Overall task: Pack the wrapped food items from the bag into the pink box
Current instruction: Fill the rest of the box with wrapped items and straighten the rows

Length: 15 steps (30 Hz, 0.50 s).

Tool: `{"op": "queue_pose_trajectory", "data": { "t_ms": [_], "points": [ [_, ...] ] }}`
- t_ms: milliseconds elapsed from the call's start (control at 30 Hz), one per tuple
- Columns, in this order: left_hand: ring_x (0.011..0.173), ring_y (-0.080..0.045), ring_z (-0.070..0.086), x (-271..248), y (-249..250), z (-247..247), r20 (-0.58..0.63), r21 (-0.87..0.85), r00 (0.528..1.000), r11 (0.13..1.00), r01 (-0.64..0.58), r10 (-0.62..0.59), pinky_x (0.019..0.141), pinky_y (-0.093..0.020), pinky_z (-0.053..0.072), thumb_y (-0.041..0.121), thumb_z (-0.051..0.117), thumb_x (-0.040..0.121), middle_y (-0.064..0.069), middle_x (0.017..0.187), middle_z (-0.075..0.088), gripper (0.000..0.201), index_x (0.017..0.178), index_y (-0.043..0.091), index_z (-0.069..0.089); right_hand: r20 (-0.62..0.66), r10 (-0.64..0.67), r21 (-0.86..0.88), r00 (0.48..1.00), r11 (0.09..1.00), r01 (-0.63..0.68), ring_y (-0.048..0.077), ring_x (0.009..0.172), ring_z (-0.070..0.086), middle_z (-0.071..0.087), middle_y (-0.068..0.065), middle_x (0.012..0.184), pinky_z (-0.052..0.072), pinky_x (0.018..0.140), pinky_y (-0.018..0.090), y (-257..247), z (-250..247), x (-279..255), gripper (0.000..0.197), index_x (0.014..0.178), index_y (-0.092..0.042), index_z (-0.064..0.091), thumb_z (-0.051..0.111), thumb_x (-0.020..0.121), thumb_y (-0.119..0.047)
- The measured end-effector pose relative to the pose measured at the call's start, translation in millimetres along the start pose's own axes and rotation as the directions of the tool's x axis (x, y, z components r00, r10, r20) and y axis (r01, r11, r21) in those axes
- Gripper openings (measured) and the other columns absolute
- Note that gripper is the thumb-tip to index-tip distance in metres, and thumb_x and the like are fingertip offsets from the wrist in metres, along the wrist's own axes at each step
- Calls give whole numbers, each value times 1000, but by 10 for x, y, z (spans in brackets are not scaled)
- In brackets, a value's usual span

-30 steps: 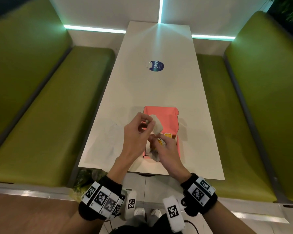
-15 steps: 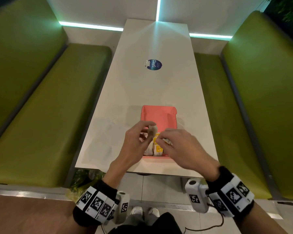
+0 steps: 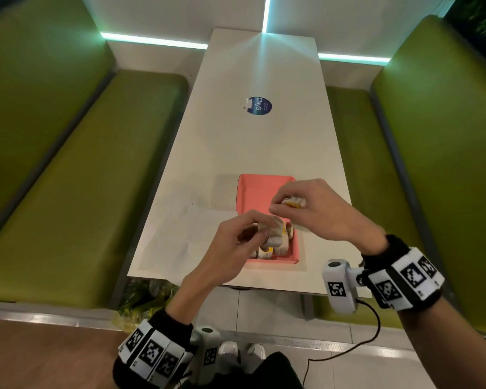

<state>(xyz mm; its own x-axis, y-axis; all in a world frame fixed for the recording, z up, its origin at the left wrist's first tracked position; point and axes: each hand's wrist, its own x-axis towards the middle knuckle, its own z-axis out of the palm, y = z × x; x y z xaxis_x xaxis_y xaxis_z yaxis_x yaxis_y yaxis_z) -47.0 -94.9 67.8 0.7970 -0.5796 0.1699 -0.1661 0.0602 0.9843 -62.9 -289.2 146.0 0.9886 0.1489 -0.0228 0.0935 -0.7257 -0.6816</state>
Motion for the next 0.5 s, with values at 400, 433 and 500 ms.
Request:
{"op": "queue_pose_trajectory", "data": {
  "t_ms": [400,433,500],
  "points": [
    [83,-31,66,46,-46,5,40,33,999,999,-18,16,76,-44,54,2,59,96,1,97,72,19,102,16,70,-414,180,409,893,913,6,5,87,64,70,-15,90,45,80,15,375,384,-303,10,100,-18,71,65,94,-13],
    [85,-32,67,53,-56,5,46,39,999,999,-24,22,78,-46,54,3,58,96,2,98,72,19,101,17,71,-405,162,434,900,900,34,6,87,64,69,-16,90,45,79,14,334,368,-351,12,103,-20,71,66,93,-14],
    [89,-33,68,60,-65,18,68,47,997,998,-42,39,81,-49,55,4,57,95,2,101,73,19,101,17,70,-295,102,398,950,917,25,6,91,64,68,-17,92,45,82,14,268,326,-387,21,113,-23,70,66,92,-22]
  ]
}}
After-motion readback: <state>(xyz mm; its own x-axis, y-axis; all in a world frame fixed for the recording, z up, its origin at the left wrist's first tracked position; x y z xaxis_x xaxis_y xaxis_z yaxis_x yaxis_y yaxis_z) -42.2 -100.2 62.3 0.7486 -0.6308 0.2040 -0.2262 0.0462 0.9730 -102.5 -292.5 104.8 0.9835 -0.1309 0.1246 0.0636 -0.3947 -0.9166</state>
